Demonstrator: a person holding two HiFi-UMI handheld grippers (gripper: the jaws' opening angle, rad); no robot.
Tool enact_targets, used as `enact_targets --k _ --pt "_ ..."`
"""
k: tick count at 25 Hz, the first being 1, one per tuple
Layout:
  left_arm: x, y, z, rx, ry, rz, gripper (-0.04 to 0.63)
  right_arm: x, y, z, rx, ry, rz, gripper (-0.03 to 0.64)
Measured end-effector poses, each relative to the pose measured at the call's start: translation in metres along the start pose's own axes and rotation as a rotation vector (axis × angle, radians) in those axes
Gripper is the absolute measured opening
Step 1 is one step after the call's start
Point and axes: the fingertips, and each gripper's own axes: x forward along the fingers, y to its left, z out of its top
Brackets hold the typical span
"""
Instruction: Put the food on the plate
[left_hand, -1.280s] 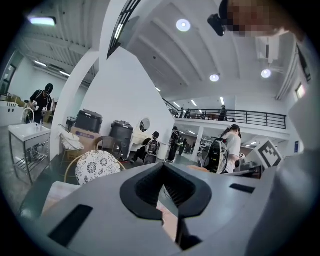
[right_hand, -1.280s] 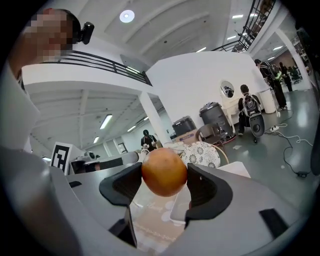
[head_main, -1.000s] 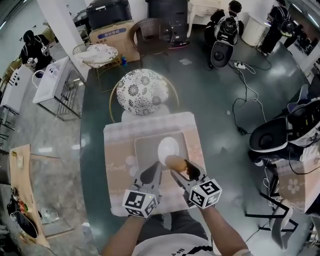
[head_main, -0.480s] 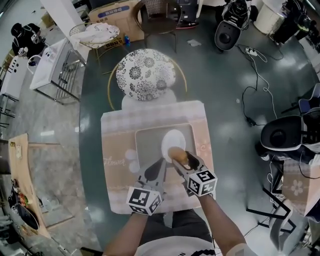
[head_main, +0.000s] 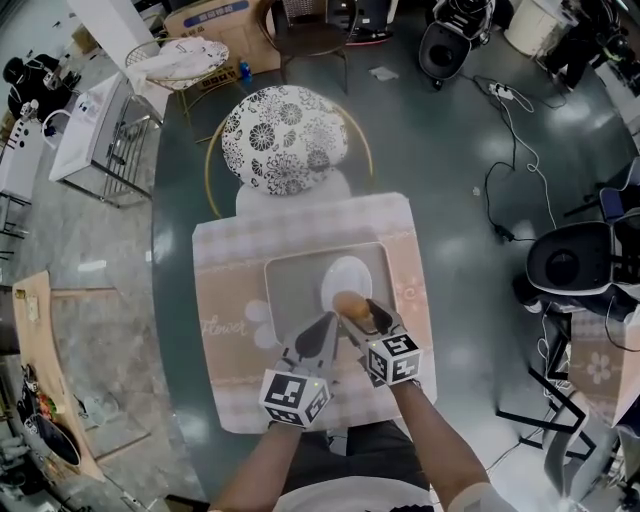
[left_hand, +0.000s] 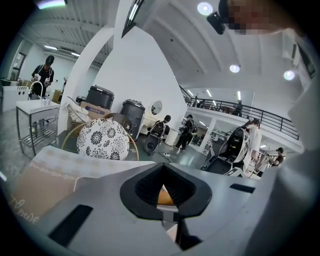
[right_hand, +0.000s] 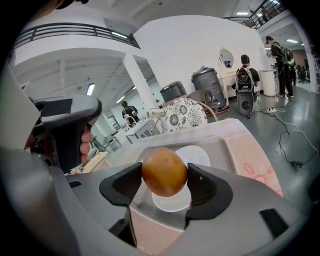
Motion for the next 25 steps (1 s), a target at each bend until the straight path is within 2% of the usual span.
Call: enact_targets --k 10,17,25 --pt "0.005 0.008 -0.003 0.003 0.007 0.011 0.003 0.024 -0.009 -0.021 -0.054 0.084 -0.022 0.278" --pt "0.005 0.009 -0.004 -0.001 0.012 0.023 0.003 0.031 -0.014 -0.026 -0.215 0.185 -0.084 0.279" --pt "0.002 0.002 -0.004 -0.006 0.020 0.022 0.003 0.018 -0.011 -0.017 -0.251 0.181 -0.086 0.293"
